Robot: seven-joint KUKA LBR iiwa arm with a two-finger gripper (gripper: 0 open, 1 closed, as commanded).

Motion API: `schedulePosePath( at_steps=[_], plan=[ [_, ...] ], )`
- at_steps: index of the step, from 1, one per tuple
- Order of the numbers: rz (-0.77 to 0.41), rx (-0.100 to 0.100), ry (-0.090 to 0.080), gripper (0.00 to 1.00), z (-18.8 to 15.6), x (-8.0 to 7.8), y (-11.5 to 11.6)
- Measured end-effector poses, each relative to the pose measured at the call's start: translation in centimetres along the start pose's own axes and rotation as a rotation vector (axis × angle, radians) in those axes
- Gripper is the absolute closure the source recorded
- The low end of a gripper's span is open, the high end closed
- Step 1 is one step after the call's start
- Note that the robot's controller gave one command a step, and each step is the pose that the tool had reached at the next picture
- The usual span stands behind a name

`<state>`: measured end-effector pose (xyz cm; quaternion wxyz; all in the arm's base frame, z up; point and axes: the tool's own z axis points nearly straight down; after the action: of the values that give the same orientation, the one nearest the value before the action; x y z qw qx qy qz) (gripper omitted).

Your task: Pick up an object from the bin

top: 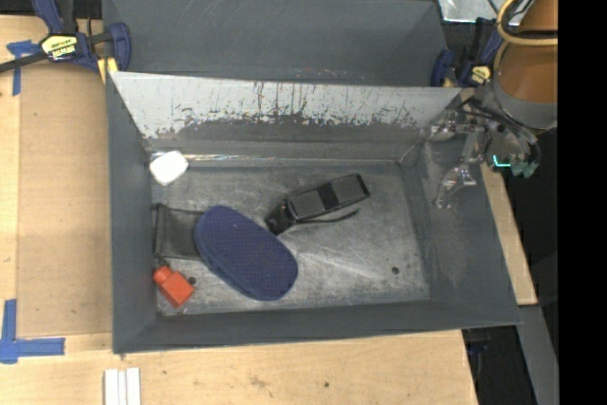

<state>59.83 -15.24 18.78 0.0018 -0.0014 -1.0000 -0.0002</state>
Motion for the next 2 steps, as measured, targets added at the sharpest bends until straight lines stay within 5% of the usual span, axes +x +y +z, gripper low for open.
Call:
schedulePosePath(
  at_steps=[1,2],
  plan=[
    [-0.035,0.001,-0.009,0.0,11.8,-1.2,6.1],
    [-0.009,0.0,-0.013,0.0,11.2,2.5,12.4]
  ],
)
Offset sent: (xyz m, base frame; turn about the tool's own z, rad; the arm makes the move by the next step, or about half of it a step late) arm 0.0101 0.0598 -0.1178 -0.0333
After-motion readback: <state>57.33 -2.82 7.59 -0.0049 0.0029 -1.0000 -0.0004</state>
